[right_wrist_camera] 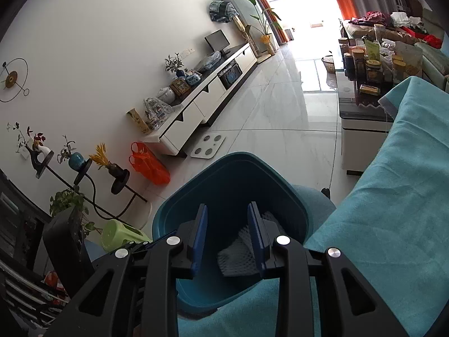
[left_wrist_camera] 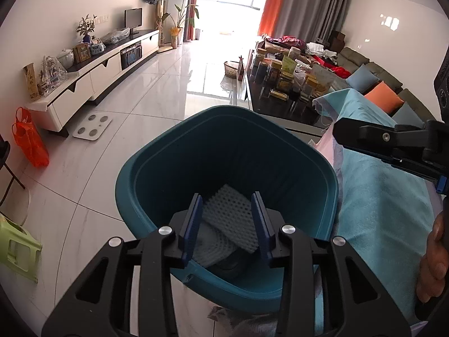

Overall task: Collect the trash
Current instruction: 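Return to the table and grasp the clear plastic bag with the left tool, then grasp the orange peel with the right tool while the left tool holds the bag, then carry the bag and orange peel to the teal bin and release both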

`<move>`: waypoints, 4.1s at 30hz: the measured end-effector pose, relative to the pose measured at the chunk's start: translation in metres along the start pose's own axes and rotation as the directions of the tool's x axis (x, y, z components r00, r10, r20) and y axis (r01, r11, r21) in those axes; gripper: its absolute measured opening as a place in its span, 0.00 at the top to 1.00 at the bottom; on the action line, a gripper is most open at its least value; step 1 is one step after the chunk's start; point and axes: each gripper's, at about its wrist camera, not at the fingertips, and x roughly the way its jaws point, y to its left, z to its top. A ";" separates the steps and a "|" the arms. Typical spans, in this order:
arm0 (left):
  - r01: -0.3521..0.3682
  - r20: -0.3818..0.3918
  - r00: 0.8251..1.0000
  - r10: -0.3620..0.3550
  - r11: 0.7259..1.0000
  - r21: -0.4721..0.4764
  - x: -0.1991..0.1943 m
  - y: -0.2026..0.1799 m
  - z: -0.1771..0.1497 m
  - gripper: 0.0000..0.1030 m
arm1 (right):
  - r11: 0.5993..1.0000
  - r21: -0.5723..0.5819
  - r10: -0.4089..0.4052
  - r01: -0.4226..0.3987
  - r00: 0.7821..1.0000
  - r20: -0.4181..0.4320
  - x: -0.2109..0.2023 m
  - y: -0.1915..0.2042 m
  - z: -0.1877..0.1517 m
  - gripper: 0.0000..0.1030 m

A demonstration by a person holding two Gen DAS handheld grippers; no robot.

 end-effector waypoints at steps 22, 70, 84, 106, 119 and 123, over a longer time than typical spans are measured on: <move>0.375 0.093 0.887 -0.452 0.824 0.425 -0.101 -0.208 -0.034 0.35 | 0.952 -0.012 -0.283 0.307 0.891 0.356 -0.229 -0.049 -0.096 0.54; 0.610 -0.344 0.792 -0.504 0.634 0.476 -0.031 -0.380 -0.072 0.95 | 0.814 0.414 -0.514 0.407 0.837 0.186 -0.302 -0.190 -0.211 0.78; 0.595 -0.295 0.803 -0.517 0.676 0.435 -0.043 -0.344 -0.063 0.96 | 0.815 0.424 -0.523 0.394 0.815 0.248 -0.324 -0.182 -0.211 0.90; 0.527 -0.176 0.848 -0.500 0.761 0.378 -0.068 -0.275 -0.047 0.96 | 0.883 0.329 -0.447 0.335 0.816 0.368 -0.325 -0.140 -0.181 0.91; 0.469 -0.108 0.881 -0.461 0.822 0.323 -0.079 -0.220 -0.040 0.96 | 0.947 0.209 -0.308 0.246 0.879 0.363 -0.271 -0.108 -0.139 0.91; 0.441 -0.083 0.896 -0.437 0.845 0.303 -0.082 -0.200 -0.036 0.96 | 0.962 0.166 -0.262 0.215 0.897 0.355 -0.253 -0.096 -0.127 0.91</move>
